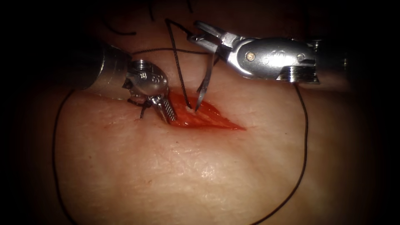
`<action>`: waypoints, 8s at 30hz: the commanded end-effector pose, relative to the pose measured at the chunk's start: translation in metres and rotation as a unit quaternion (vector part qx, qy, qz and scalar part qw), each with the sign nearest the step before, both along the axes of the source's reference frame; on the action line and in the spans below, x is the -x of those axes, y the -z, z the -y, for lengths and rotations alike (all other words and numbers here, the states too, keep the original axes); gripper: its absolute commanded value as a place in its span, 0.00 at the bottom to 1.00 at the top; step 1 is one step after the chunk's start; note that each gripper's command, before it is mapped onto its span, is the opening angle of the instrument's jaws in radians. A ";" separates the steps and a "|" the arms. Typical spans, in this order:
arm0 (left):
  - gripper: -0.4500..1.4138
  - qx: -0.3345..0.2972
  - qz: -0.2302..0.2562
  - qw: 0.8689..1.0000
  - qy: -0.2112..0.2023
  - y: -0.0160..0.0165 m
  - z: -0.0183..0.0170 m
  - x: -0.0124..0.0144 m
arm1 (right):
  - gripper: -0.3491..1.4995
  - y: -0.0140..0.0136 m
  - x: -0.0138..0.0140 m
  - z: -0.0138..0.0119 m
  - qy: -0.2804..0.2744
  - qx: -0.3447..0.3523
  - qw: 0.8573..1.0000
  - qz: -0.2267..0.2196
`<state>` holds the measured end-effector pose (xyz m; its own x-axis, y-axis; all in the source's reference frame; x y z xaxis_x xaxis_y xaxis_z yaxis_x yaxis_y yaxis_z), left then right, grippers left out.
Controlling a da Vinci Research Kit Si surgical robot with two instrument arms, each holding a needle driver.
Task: Wound Closure
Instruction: Insert the needle into the other side of the tissue using the right gripper, then push the needle through the tissue using the right gripper, then pull the needle through the tissue using the left gripper
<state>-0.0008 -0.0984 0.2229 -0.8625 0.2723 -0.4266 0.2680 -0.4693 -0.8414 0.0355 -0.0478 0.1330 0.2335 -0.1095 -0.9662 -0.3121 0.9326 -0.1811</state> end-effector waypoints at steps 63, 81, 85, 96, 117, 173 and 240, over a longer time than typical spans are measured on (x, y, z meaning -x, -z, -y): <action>0.29 0.084 -0.010 0.991 0.105 0.0074 0.0068 -0.0009 | 0.00 -0.0035 -0.0017 0.0063 -0.046 -0.029 0.997 -0.063; 0.28 0.083 0.005 0.989 0.125 0.0031 0.0115 0.0003 | 0.00 -0.0062 0.0004 0.0045 -0.080 -0.196 0.972 -0.103; 0.28 0.082 0.007 0.989 0.126 0.0029 0.0112 0.0002 | 0.00 -0.0070 0.0002 0.0047 -0.077 -0.236 0.962 -0.116; 0.28 0.084 0.012 0.989 0.123 0.0030 0.0114 -0.0009 | 0.00 -0.0079 0.0002 0.0047 -0.084 -0.372 0.914 -0.134; 0.26 0.087 0.007 0.989 0.123 0.0023 0.0131 -0.0035 | 0.00 -0.0101 -0.0002 0.0025 -0.069 -0.573 0.800 -0.168; 0.23 0.095 0.007 0.988 0.124 0.0009 0.0137 -0.0036 | 0.00 -0.0107 -0.0027 0.0072 -0.145 -0.834 0.438 -0.302; 0.68 0.279 0.147 0.923 0.221 0.0069 0.0097 -0.0043 | 0.93 -0.0055 0.0007 0.0024 0.003 -0.565 0.825 0.008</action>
<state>0.0040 -0.1073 0.2154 -0.5454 0.2310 -0.8057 0.1210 -0.9295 -0.3483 0.0341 -0.0501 0.1379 0.2512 0.8576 -0.4488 -0.3171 0.5110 0.7990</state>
